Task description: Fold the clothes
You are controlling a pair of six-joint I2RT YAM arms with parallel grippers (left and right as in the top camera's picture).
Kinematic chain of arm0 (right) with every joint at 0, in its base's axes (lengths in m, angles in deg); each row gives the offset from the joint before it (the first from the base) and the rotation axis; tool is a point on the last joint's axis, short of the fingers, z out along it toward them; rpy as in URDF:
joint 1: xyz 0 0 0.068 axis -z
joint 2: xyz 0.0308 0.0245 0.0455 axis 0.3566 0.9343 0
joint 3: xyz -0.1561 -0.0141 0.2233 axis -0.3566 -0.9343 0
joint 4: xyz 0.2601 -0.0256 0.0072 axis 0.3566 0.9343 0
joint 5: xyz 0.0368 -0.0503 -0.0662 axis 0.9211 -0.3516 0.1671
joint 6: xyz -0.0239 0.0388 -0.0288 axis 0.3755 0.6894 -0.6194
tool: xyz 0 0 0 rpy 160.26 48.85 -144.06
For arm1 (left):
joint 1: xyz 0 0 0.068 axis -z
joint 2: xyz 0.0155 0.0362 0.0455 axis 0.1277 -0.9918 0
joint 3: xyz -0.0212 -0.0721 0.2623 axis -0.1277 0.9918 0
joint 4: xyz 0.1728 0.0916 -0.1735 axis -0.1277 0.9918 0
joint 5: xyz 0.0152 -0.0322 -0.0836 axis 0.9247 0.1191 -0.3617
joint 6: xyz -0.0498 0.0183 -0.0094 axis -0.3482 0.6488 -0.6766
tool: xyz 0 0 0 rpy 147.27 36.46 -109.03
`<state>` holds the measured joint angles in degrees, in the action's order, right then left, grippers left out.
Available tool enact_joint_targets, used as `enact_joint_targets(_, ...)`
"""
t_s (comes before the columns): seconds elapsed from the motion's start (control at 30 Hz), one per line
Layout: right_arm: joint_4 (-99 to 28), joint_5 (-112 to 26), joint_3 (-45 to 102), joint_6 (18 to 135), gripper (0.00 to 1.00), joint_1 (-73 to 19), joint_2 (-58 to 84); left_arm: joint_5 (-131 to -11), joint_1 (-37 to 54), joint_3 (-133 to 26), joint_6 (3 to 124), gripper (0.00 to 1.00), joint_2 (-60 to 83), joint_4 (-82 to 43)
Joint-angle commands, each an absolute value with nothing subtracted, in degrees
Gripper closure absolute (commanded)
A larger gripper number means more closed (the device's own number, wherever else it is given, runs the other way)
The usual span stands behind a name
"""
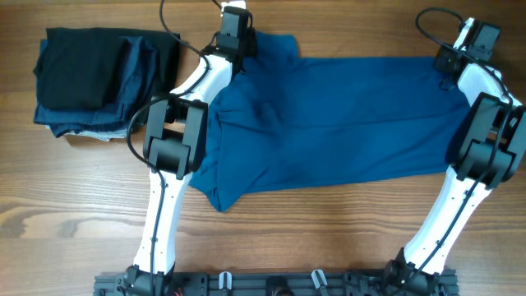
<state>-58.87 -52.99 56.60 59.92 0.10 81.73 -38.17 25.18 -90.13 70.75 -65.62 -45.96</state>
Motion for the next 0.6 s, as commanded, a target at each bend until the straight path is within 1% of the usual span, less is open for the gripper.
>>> enact_joint_targets(0.0,-58.46,-50.98,56.87,60.36,0.96,-0.31,82.16,-38.89,25.1,-89.41,72.63,0.96,-66.6,-43.4)
enact_joint_targets(0.17,-60.12,-51.05,56.89,59.42,0.96,-0.31,81.57,-38.94,24.86,-89.41,73.35,0.96,-61.6,-42.09)
enact_joint_targets(0.27,-59.64,-50.98,56.89,58.41,0.96,-0.31,77.84,-38.91,24.88,-89.41,77.55,0.96,-57.53,-40.08)
enact_joint_targets(0.37,-57.69,-50.98,56.89,58.41,0.96,-0.31,74.4,-38.94,24.86,-89.41,78.51,0.96,-54.3,-37.67)
enact_joint_targets(0.57,-48.19,-51.05,56.89,58.37,0.96,-0.14,67.58,-38.91,24.92,-89.41,78.51,0.96,-47.85,-30.07)
